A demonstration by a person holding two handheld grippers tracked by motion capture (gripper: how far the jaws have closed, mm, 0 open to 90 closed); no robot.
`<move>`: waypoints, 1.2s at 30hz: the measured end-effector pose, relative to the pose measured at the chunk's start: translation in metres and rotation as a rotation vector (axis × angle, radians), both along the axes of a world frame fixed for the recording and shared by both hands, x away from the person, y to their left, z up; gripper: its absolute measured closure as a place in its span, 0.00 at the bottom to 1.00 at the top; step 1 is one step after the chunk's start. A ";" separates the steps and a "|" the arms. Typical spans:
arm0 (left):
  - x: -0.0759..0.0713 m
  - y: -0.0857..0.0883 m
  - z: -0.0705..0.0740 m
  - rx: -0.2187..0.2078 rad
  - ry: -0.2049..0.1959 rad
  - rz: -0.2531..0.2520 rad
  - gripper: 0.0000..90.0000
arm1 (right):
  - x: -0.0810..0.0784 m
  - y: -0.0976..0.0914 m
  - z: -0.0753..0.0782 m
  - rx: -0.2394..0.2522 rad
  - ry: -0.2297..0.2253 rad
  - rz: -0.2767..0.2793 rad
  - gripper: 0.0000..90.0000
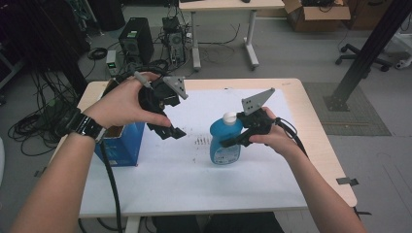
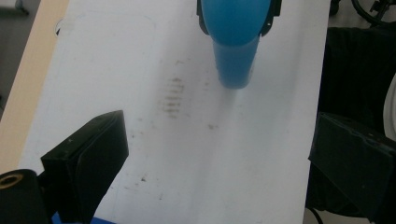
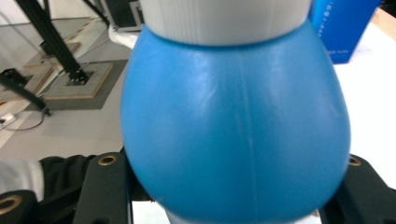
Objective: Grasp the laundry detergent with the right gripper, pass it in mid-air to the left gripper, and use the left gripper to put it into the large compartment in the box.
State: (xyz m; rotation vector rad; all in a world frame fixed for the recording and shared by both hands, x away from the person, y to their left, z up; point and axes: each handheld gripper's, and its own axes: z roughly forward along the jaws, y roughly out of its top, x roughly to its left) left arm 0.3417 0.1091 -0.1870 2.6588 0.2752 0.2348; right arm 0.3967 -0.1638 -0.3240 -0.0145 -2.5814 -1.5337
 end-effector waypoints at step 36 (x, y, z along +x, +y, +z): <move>0.004 -0.051 0.027 0.043 0.028 -0.052 0.11 | -0.016 0.072 0.073 -0.094 -0.076 0.149 0.47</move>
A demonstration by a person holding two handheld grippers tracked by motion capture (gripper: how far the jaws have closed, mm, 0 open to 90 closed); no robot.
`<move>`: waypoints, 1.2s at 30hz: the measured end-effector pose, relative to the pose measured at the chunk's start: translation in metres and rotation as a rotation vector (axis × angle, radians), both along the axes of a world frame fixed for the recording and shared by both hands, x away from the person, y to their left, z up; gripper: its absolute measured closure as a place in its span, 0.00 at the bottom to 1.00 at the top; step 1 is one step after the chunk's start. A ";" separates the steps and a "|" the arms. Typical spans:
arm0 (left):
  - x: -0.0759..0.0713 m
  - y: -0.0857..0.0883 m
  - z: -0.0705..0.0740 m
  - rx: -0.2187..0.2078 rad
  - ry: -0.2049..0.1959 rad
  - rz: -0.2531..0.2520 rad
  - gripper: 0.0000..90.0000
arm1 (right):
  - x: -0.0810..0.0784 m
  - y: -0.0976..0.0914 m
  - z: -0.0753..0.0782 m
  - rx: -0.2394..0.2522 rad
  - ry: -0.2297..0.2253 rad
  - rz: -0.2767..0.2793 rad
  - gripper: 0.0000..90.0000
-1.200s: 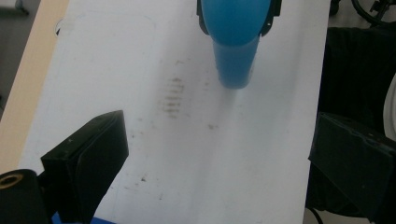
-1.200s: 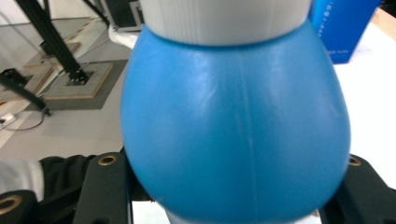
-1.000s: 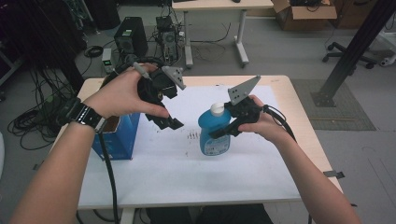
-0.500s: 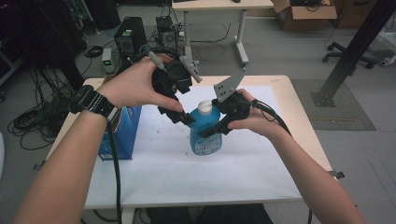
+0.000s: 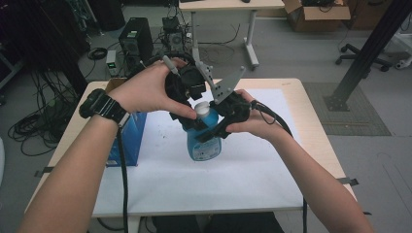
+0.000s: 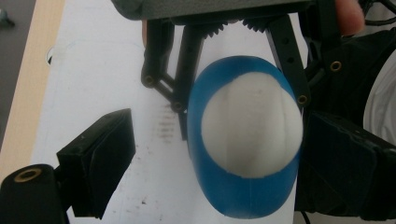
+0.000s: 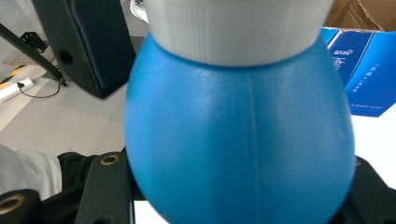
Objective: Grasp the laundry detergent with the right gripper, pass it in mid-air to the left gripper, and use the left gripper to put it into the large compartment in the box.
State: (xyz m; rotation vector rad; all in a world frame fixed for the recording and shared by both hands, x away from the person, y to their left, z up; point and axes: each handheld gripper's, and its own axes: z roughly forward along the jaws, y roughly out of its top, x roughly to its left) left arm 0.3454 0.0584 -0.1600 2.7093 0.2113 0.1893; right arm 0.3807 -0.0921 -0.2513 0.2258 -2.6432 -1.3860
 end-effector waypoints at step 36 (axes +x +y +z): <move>0.001 -0.001 -0.006 -0.003 0.042 0.006 0.33 | 0.001 -0.001 0.002 0.008 -0.010 -0.012 0.47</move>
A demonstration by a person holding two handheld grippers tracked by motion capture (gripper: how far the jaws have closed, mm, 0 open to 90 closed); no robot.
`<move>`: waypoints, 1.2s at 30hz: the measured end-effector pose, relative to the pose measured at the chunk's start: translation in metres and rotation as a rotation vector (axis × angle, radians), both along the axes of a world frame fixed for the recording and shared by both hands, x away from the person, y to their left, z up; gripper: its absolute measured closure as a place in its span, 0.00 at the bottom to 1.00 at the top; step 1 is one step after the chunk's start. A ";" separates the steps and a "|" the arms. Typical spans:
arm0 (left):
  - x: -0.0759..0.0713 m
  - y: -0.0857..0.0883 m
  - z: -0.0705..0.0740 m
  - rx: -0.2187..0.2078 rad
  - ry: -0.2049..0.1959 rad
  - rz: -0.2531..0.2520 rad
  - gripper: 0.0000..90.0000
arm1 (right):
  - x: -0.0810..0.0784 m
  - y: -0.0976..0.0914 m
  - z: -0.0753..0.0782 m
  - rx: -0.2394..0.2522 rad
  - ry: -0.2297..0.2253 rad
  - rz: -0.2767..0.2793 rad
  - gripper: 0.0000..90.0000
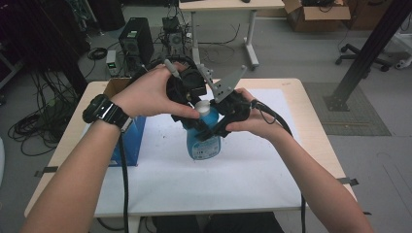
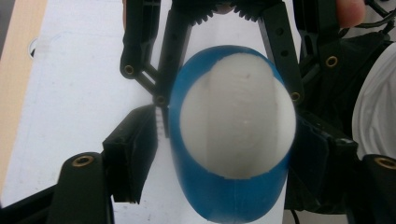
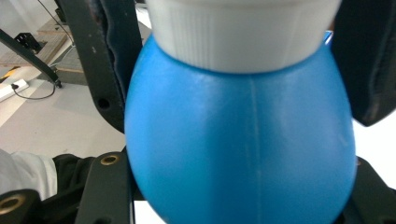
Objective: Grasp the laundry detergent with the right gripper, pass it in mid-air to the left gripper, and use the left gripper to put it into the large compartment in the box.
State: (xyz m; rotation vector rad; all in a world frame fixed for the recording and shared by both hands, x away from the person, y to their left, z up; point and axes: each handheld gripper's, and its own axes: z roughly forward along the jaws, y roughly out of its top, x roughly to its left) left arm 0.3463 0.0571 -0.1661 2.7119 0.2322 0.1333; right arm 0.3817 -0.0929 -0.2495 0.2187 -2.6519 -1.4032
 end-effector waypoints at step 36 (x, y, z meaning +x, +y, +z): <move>-0.001 -0.001 0.003 0.002 0.028 0.011 0.42 | -0.001 0.000 0.002 -0.001 0.008 -0.001 0.47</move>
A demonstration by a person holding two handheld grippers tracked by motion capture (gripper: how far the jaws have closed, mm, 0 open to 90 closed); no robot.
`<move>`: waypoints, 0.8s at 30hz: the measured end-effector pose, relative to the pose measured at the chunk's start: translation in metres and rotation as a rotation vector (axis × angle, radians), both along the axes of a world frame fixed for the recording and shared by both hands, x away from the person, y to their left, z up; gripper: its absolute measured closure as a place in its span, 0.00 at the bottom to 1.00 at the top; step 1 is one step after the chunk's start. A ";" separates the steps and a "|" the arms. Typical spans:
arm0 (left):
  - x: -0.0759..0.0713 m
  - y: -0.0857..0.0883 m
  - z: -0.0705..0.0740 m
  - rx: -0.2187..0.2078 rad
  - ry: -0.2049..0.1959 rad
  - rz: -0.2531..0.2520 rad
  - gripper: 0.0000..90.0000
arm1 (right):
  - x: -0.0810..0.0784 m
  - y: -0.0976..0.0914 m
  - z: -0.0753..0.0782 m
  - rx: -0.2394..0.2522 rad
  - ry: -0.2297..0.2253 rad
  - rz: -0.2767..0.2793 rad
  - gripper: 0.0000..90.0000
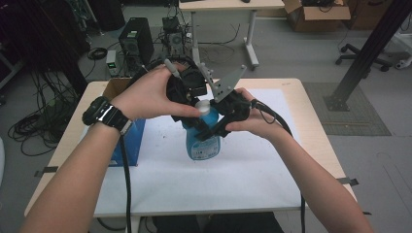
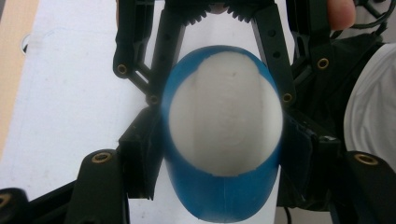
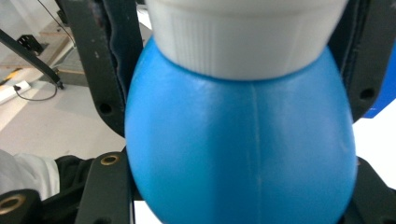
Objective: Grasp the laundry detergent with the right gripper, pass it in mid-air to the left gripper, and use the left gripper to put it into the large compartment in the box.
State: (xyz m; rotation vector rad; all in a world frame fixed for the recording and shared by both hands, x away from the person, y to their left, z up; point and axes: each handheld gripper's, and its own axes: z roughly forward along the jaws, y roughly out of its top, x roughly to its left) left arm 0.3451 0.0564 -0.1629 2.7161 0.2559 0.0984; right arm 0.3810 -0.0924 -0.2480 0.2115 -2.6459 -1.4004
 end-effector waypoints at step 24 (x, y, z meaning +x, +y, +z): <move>0.032 0.052 0.064 0.074 0.005 0.393 0.42 | 0.029 -0.071 -0.047 -0.134 0.050 -0.269 0.04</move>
